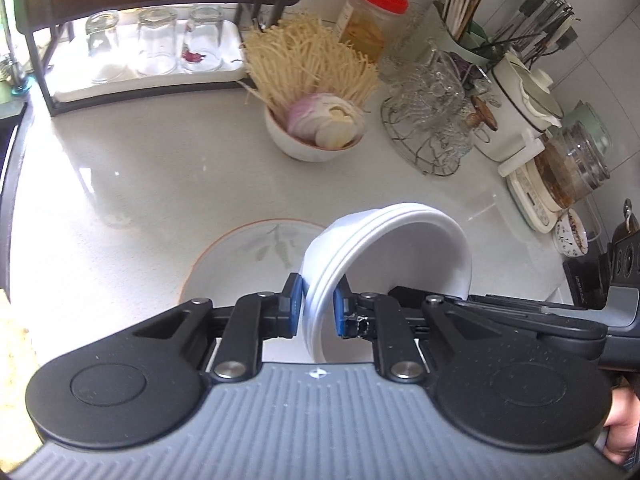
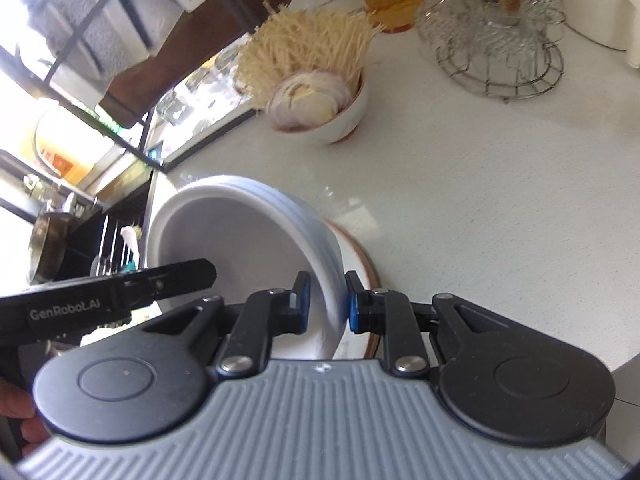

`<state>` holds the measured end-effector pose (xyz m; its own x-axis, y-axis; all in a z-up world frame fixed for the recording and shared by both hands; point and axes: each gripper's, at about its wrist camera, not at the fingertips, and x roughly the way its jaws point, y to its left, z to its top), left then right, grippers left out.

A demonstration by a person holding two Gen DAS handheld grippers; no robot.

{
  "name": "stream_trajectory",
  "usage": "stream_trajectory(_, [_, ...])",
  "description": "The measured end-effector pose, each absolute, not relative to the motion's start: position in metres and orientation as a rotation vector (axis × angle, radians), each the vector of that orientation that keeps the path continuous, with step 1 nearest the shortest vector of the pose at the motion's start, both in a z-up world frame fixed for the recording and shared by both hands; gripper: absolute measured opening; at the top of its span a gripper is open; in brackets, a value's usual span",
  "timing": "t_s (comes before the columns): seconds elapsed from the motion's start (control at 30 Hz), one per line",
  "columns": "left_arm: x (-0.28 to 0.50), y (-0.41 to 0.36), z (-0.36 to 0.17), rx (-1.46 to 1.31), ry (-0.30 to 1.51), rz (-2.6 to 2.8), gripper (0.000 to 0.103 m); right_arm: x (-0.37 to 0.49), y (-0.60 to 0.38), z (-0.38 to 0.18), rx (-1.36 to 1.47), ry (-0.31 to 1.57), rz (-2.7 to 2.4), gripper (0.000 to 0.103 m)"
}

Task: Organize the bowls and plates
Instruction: 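Lift the nested bowls with both tools and carry them to the floral plate stack, then lower the nested bowls onto the floral plate stack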

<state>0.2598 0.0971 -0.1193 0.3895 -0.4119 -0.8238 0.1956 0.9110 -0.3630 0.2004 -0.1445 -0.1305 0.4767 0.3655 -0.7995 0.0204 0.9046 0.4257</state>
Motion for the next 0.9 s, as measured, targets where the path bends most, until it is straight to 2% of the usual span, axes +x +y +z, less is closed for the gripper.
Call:
stream_trajectory(0.33, [0.243,0.123,-0.135,-0.311,1.119,-0.297,0.018,0.205,-0.119,-0.139,0.332,1.123,0.284,0.021])
stream_trajectory(0.67, [0.253,0.126,-0.166,-0.347,1.170,-0.286,0.018,0.216,-0.112,-0.155,0.286,1.161,0.253,0.023])
stream_trajectory(0.9, [0.261,0.127,-0.168,-0.335,1.184,-0.288,0.018,0.220,-0.111,-0.159,0.297,1.162,0.242,0.023])
